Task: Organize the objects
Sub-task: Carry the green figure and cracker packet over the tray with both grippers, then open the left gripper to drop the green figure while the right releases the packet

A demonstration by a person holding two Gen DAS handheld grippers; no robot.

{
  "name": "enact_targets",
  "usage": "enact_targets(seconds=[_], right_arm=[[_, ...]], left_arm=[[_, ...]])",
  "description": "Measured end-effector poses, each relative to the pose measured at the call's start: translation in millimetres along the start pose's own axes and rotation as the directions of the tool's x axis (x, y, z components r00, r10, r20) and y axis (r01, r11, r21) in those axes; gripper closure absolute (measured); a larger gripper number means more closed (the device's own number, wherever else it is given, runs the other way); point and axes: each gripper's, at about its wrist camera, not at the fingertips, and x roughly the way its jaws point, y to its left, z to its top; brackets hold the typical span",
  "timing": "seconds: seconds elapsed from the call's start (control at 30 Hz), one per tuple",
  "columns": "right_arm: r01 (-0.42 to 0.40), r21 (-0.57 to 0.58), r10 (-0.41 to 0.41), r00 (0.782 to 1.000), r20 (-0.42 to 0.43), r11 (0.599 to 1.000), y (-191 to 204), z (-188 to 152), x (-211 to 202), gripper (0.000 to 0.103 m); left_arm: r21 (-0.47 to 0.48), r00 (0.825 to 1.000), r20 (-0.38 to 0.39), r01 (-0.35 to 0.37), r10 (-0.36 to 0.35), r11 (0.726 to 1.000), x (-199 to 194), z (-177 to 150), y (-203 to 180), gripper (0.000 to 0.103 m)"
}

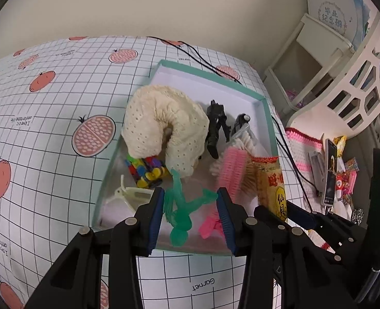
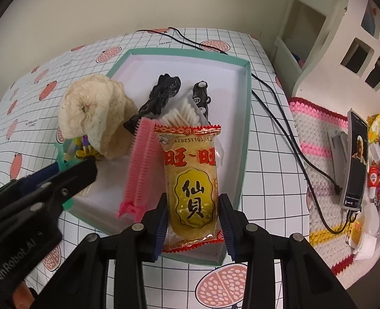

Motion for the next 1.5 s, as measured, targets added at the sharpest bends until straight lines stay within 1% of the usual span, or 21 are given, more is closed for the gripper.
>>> enact_targets(seconds=[0.13,0.23,0.37,0.5,0.7,0.97,1.0,1.03,1.17,1.23,1.27,1.47,1.5], right_arm=[[0.0,-0.014,0.0,1.0,-0.014,1.0,3.1,-1.2,2.3,0.063],[0.0,-0.019,-0.001,0.999,-0.035,1.0,4.6,-2.2,6.1,0.063],[-0.002,-0.015,0.001,0.999,-0.052,1.0,3.6,-3.2,9.1,0.063],[-0.005,-0.013,0.004,0.998,-0.057,1.0,3.1,-3.4,9.6,0.063],[-0.011,-0.009,0.011,0.998,-0.059,1.0,2.8,-2.6,8.5,0.063],[-0.018,-0.01,0.017,0.998,-0.063,1.0,4.0,-0.9,7.8,0.063],[-0.019,-0.008,0.018,0.998,-0.063,1.0,3.7,-0.7,7.5,0.063],[-0.02,-0.007,0.02,0.998,-0.062,1.0,3.5,-0.5,7.3,0.061],[-0.026,-0.002,0.026,0.998,-0.066,1.0,3.4,0.4,7.1,0.057],[-0.027,0.002,0.027,0.998,-0.062,1.0,3.6,0.7,6.4,0.046],[-0.027,0.004,0.027,0.998,-0.06,1.0,3.8,0.7,5.7,0.044],[-0.028,0.007,0.028,0.998,-0.05,1.0,3.0,-0.3,3.9,0.044],[-0.028,0.008,0.029,0.998,-0.049,1.0,2.9,-1.1,3.8,0.044]], left_arm=[[0.0,1.0,-0.002,0.006,-0.006,1.0,3.0,-1.5,-1.8,0.059],[0.007,1.0,-0.02,0.02,-0.02,1.0,7.3,-3.8,-3.8,0.059],[0.012,1.0,-0.02,0.019,-0.019,1.0,9.0,-3.8,-5.3,0.058],[0.002,1.0,-0.021,0.023,-0.023,1.0,11.2,-3.7,-2.8,0.055],[-0.014,0.999,-0.018,0.048,-0.049,0.999,11.2,-2.9,0.1,0.051],[0.012,0.999,-0.023,0.05,-0.05,0.999,9.0,-4.7,-2.4,0.048],[0.013,0.999,-0.023,0.049,-0.049,0.999,9.2,-4.6,-2.9,0.046],[0.014,0.999,-0.023,0.049,-0.049,0.999,9.1,-4.2,-3.0,0.044],[0.019,0.999,-0.019,0.051,-0.05,0.999,5.8,-4.0,-2.4,0.043],[0.018,0.999,-0.017,0.051,-0.051,0.999,4.5,-4.4,-1.7,0.043],[0.017,0.999,-0.016,0.051,-0.051,0.999,3.9,-4.6,-1.4,0.043],[0.025,0.999,-0.013,0.05,-0.05,0.998,1.0,-4.9,-2.0,0.042],[0.028,0.999,-0.011,0.051,-0.051,0.998,-0.2,-5.0,-2.2,0.041]])
